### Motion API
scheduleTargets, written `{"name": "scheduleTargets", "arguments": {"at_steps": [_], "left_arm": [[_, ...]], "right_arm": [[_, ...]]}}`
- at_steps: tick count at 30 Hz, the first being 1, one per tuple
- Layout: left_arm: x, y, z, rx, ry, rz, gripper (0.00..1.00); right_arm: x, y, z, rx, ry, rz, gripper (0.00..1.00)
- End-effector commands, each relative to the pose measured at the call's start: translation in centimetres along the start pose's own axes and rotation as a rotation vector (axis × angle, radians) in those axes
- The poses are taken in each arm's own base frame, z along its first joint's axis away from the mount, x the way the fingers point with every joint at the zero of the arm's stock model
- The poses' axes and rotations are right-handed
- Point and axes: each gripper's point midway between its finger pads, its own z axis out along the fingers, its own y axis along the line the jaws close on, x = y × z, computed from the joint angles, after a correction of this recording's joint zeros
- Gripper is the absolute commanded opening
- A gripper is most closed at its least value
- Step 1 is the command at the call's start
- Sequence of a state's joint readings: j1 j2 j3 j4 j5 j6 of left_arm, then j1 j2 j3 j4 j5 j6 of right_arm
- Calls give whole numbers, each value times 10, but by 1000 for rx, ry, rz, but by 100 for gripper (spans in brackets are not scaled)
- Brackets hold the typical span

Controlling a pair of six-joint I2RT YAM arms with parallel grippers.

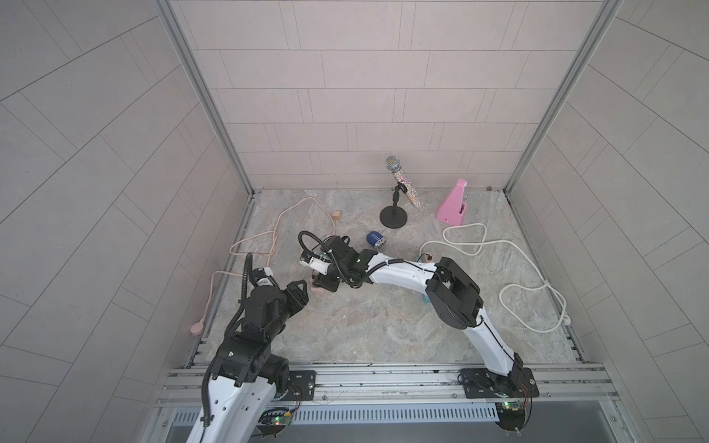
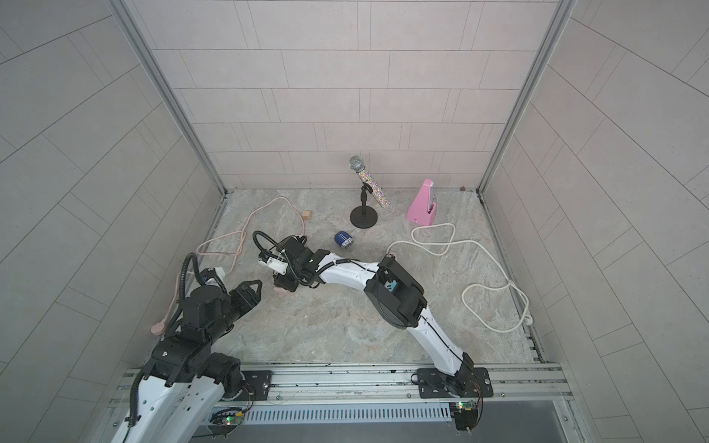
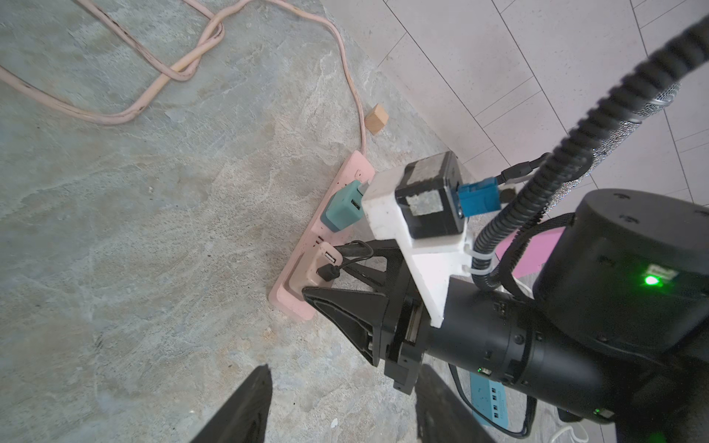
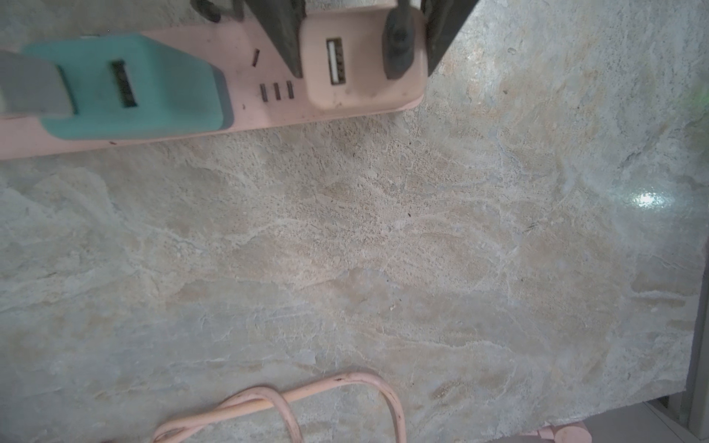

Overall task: Unplug the electric shaver
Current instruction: Move the socket to the center of the board.

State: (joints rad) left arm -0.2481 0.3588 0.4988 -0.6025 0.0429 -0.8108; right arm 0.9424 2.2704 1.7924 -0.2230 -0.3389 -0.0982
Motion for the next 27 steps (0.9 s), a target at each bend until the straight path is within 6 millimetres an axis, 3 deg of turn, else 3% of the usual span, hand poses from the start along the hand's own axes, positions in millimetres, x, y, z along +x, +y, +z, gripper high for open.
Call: {"name": "scheduleTargets", "arguments": {"at_steps": [1, 7, 14, 19, 27], "left_arm": [[0, 3, 1, -14, -6, 9, 64], [1, 5, 3, -19, -4, 8, 64], [9, 7, 15, -5, 14, -5, 63], [18, 2, 30, 43, 45, -31, 57], [19, 2, 34, 43, 50, -24, 52]], "right_arm": [[-1, 1, 2, 5, -10, -6, 34], [7, 2, -5, 16, 0, -10, 26], [27, 6, -22, 27, 21, -17, 25], [40, 18, -34, -14, 37, -19, 25], [73, 42, -52, -99, 135, -42, 24]]}}
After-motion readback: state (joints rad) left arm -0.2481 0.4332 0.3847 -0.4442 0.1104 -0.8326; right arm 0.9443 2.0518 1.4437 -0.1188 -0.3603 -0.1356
